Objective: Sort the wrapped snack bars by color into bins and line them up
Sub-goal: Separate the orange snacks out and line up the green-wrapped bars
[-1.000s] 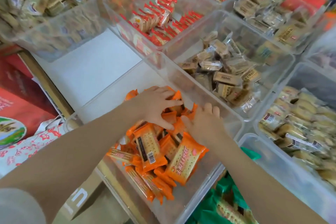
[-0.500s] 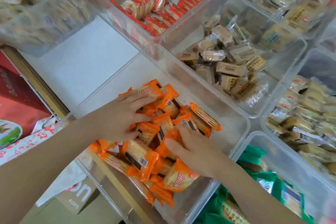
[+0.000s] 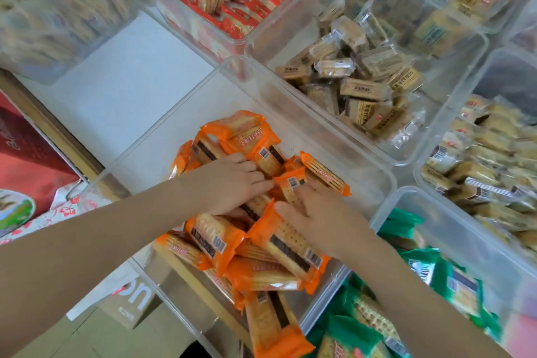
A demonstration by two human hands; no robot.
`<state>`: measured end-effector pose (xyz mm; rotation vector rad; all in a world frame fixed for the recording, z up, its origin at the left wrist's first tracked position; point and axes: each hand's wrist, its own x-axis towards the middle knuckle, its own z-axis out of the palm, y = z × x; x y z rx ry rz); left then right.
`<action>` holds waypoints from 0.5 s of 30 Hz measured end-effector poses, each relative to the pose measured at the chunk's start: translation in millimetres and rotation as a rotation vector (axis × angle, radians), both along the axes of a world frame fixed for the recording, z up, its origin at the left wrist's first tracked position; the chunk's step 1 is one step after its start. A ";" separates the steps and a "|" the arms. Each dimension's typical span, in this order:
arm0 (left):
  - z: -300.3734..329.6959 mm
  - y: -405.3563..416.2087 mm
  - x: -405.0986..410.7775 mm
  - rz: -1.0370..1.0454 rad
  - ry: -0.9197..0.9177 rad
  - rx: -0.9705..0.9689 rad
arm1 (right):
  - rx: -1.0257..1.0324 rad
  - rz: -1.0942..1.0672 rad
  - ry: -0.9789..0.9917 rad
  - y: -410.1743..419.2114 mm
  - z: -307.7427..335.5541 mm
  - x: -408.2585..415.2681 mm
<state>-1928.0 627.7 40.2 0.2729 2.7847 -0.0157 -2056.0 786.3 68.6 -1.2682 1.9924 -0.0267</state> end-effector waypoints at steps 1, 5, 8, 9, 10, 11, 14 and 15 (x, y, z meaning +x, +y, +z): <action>-6.0 -2.9 7.1 -0.009 0.029 -0.045 | 0.012 -0.024 0.035 -1.8 0.7 -4.7; 11.3 -6.3 31.9 0.118 0.140 0.015 | 0.099 -0.034 0.143 -4.9 -3.9 -14.1; 17.9 -13.5 53.0 0.192 0.271 0.019 | 0.215 -0.010 0.164 -6.2 -12.3 -5.4; 19.2 -15.5 57.7 0.203 0.304 0.025 | 0.239 -0.020 0.166 -8.0 -15.4 -3.2; 22.4 -14.5 59.8 0.223 0.342 0.027 | 0.238 -0.038 0.161 -10.2 -16.2 -1.7; 25.0 -11.0 61.4 0.234 0.387 0.037 | 0.211 -0.068 0.143 -12.5 -15.8 -1.3; 37.6 9.8 63.6 0.252 0.502 0.159 | 0.008 -0.193 0.000 -14.8 -1.3 -1.2; 43.0 22.7 66.2 0.256 0.522 0.251 | -0.078 -0.224 -0.063 -11.6 4.7 0.8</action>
